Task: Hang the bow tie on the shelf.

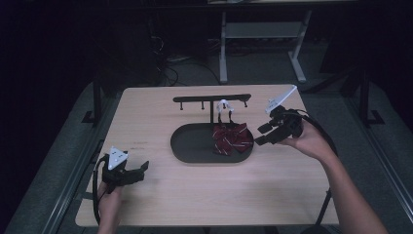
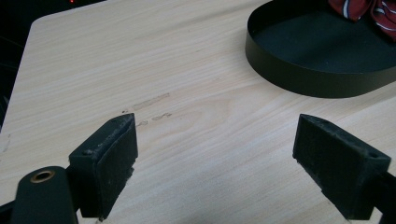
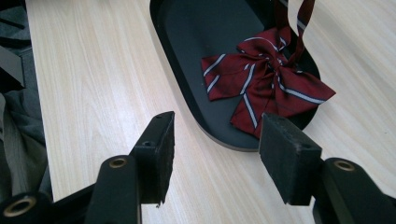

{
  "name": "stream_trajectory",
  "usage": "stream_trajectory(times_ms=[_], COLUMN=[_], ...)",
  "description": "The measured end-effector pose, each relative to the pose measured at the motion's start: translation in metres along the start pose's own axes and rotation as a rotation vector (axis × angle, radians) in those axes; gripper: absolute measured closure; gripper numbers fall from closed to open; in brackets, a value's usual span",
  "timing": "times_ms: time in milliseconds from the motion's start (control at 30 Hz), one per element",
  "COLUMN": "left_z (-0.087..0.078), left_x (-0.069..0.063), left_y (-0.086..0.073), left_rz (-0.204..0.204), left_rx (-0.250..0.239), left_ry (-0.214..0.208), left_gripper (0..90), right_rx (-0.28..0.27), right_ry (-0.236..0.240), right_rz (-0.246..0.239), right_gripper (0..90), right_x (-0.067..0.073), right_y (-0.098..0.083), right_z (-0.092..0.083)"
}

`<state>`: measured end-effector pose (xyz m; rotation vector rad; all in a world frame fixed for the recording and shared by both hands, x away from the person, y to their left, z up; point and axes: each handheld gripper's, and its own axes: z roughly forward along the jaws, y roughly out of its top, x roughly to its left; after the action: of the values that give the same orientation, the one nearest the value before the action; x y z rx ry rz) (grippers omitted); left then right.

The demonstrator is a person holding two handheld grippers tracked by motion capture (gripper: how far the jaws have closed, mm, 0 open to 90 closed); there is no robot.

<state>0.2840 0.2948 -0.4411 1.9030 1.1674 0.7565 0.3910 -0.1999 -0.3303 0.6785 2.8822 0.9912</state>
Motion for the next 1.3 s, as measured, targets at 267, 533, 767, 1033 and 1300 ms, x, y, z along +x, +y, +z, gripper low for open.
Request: stream_trajectory(times_ms=[267,533,767,1033,1300], left_z=[0.0,0.0,0.0,0.0,0.001], left_x=[0.0,0.0,0.0,-0.001,-0.001], left_y=[0.0,0.0,0.0,0.0,0.0], left_rz=[0.0,-0.001,0.001,0.005,0.007], left_rx=[-0.001,0.001,0.002,0.005,0.007], left_ry=[0.002,0.002,0.001,0.0,-0.001], left_gripper=[13.6,13.5,13.5,13.5,13.6], right_rx=[-0.001,0.002,0.001,0.001,0.003], right_ry=[0.009,0.021,0.021,0.03,0.036], right_rz=[0.013,0.031,0.057,0.086,0.107], right_gripper=[44.4,44.4,44.3,44.2,44.0], right_x=[0.0,0.0,0.001,0.003,0.003], right_y=[-0.008,-0.02,-0.032,-0.048,-0.065], right_z=[0.006,0.013,0.016,0.023,0.03])
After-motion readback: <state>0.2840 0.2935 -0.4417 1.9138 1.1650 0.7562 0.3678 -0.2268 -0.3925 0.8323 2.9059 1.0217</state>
